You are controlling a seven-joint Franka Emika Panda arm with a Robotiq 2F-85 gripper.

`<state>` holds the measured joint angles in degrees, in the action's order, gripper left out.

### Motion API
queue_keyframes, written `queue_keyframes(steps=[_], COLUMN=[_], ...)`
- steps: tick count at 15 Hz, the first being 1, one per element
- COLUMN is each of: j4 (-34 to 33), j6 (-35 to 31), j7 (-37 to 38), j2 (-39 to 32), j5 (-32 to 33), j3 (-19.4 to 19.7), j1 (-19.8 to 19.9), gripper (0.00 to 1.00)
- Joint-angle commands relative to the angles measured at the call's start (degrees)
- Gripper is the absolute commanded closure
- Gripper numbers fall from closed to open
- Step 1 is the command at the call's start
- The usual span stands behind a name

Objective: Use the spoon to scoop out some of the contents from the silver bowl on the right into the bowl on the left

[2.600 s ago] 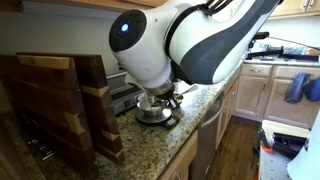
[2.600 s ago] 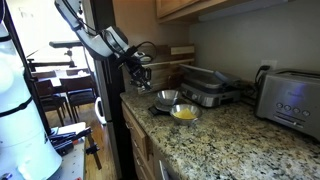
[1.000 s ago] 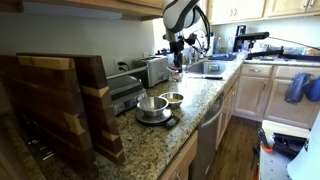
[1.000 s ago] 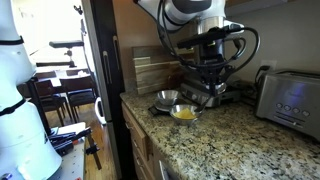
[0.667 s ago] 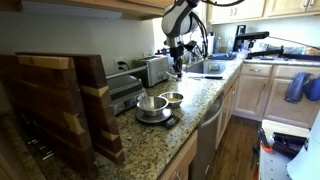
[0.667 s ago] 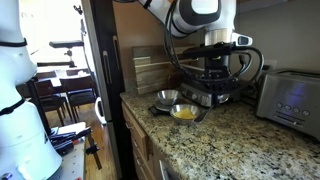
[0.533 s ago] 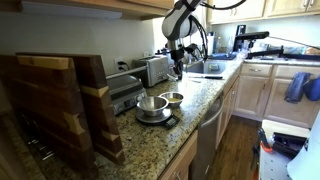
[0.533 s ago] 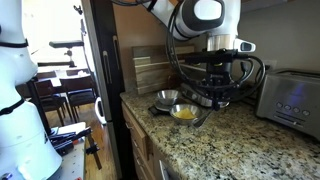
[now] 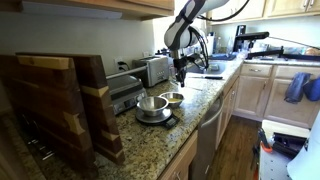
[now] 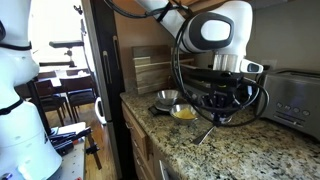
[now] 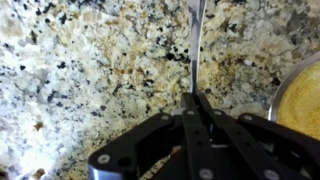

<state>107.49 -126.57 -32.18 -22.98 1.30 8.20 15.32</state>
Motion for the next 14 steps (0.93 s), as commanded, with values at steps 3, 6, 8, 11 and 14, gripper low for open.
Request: queue_keyframes(steps=[3,6,8,11,14], j4=[-0.73,-0.94,-1.00,-0.78,0.29], j6=[-2.56,-3.27,-3.72,-2.80,-2.84], j7=[-2.93,-3.56,-4.11,-5.23,-4.92], j2=[-2.64,-3.72,-4.16,-3.48,-1.54], j5=[-1.75,-1.67,-1.62,-1.37,-0.60], j3=[-1.92,-2.34,-2.66,-3.07,-2.80], j1=[2.75,3.17,3.44,3.56,2.93], gripper=[0.97,0.98,0.98,0.62,0.43])
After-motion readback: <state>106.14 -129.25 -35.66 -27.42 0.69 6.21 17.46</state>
